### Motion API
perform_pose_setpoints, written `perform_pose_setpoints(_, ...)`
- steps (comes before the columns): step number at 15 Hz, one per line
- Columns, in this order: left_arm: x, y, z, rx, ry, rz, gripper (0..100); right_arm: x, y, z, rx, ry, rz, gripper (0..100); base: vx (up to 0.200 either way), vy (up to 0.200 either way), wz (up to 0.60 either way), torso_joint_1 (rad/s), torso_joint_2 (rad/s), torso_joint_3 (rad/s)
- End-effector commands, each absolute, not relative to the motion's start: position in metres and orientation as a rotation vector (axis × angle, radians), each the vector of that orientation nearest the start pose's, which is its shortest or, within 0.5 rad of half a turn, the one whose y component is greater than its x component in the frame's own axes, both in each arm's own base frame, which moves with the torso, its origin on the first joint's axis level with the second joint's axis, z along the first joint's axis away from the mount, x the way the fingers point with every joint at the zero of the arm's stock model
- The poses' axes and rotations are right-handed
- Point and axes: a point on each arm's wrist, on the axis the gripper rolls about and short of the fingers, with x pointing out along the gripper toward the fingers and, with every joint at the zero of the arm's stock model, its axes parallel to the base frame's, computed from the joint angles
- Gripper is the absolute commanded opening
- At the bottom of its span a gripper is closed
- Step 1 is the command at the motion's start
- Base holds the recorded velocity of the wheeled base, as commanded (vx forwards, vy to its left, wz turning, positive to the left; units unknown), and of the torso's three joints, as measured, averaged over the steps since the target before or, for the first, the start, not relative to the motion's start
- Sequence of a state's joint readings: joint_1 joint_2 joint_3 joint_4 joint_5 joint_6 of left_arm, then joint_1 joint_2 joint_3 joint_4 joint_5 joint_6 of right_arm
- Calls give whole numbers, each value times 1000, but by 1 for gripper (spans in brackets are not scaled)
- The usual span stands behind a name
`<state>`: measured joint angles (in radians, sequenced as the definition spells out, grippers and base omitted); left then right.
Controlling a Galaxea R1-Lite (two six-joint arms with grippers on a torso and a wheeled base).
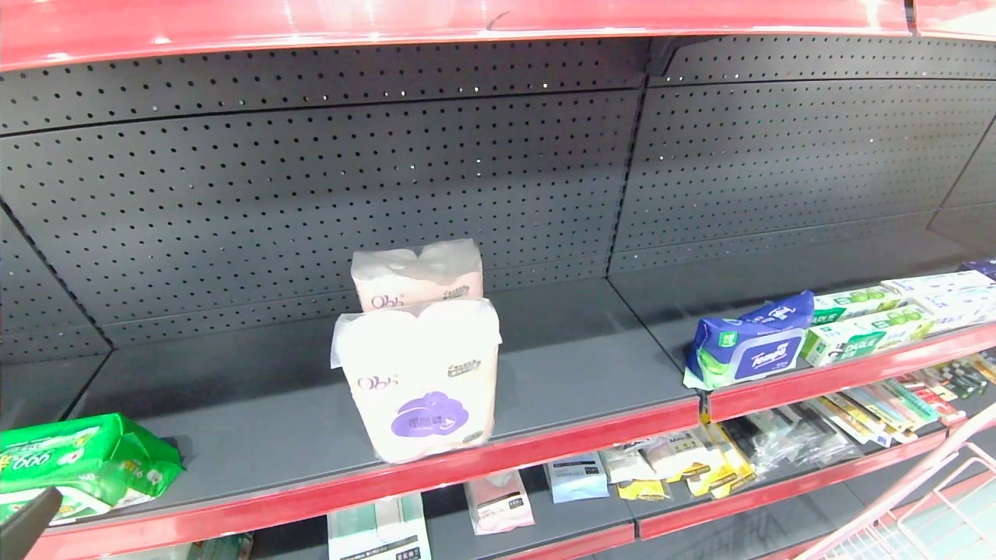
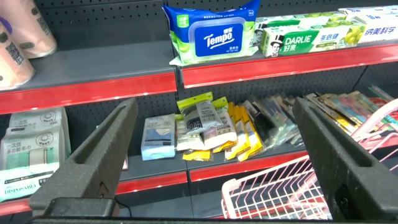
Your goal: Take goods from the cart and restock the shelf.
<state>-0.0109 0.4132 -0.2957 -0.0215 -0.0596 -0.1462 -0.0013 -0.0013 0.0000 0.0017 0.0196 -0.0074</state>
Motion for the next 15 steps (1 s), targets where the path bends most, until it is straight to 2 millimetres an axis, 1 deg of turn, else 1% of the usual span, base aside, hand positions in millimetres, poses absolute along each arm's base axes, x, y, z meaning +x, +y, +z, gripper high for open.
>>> perform_pose_setpoints(1,-29,-1,105,-90,-54,-136,100,-23,0,75,-8,1,18,100,0,0,0,0,0,0)
perform_pose_setpoints(2,-29,-1,93,-54,-42,-132,100,-23,0,75,-8,1,18,100,0,0,0,0,0,0)
perform_pose_setpoints(3,-23,0,76,-20,-9,-69,100,-23,0,75,-8,1,18,100,0,0,0,0,0,0)
perform_pose_setpoints(15,-23,0,75,-6,3,-55,100,-23,1,75,-9,1,25,100,0,0,0,0,0,0)
